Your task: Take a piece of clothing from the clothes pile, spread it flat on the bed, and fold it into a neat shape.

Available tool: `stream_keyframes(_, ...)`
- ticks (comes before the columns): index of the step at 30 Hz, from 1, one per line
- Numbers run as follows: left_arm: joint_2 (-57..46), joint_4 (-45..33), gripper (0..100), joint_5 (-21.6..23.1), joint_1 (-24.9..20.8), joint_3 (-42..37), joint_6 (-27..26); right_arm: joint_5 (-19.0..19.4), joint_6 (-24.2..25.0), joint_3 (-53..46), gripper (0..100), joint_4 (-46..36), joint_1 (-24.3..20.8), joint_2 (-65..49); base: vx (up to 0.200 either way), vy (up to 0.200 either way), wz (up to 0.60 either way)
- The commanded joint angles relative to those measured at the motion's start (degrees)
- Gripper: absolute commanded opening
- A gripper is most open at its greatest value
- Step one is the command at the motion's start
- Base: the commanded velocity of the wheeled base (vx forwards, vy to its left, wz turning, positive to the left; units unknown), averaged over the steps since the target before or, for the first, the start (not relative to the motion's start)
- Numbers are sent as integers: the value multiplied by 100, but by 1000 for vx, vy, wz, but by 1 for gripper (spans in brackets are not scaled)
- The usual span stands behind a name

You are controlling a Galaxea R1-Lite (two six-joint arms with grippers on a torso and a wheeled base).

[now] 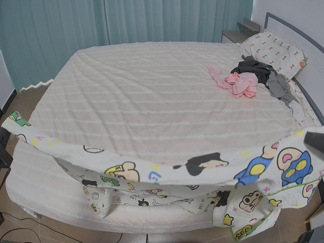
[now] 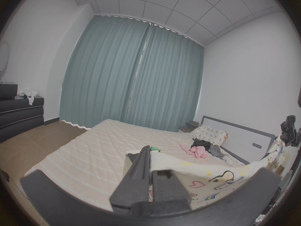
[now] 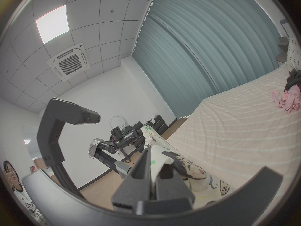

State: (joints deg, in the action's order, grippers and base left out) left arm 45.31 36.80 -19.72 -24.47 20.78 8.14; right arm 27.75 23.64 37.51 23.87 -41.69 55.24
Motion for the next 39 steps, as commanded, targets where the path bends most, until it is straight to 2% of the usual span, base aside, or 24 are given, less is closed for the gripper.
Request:
stream_keyframes(1,-488,-437,0,12,-269,22,12,55,18,55,0,-40,-120,-250,0,0,0)
stream_keyframes(7,-682,-912,0,21,-339,224,232,161,36,81,0,-40,-243,-373,0,0,0)
stream_keyframes(11,-576,-1272,0,48,-348,426,548,143,431,204,0,-31,-252,-233,0,0,0)
stream_keyframes(13,-383,-1334,0,83,-348,435,636,126,651,239,0,-5,-102,-30,0,0,0)
stream_keyframes(19,241,-1272,0,162,-216,505,741,135,651,406,0,21,689,664,0,0,0)
stream_keyframes(23,725,-1255,0,179,74,752,794,126,581,415,0,30,1119,1086,0,0,0)
stream_keyframes(27,1252,-1070,0,188,346,998,820,108,378,476,0,65,1445,1429,0,0,0)
stream_keyframes(29,1788,-780,0,197,495,1191,820,99,141,556,0,153,1752,1807,200,0,0)
stream_keyframes(34,2772,-384,0,179,706,1384,812,91,18,600,0,584,1972,2404,200,0,0)
stream_keyframes(39,3950,459,0,171,917,1666,812,-32,1,810,0,1217,2192,3239,200,0,0)
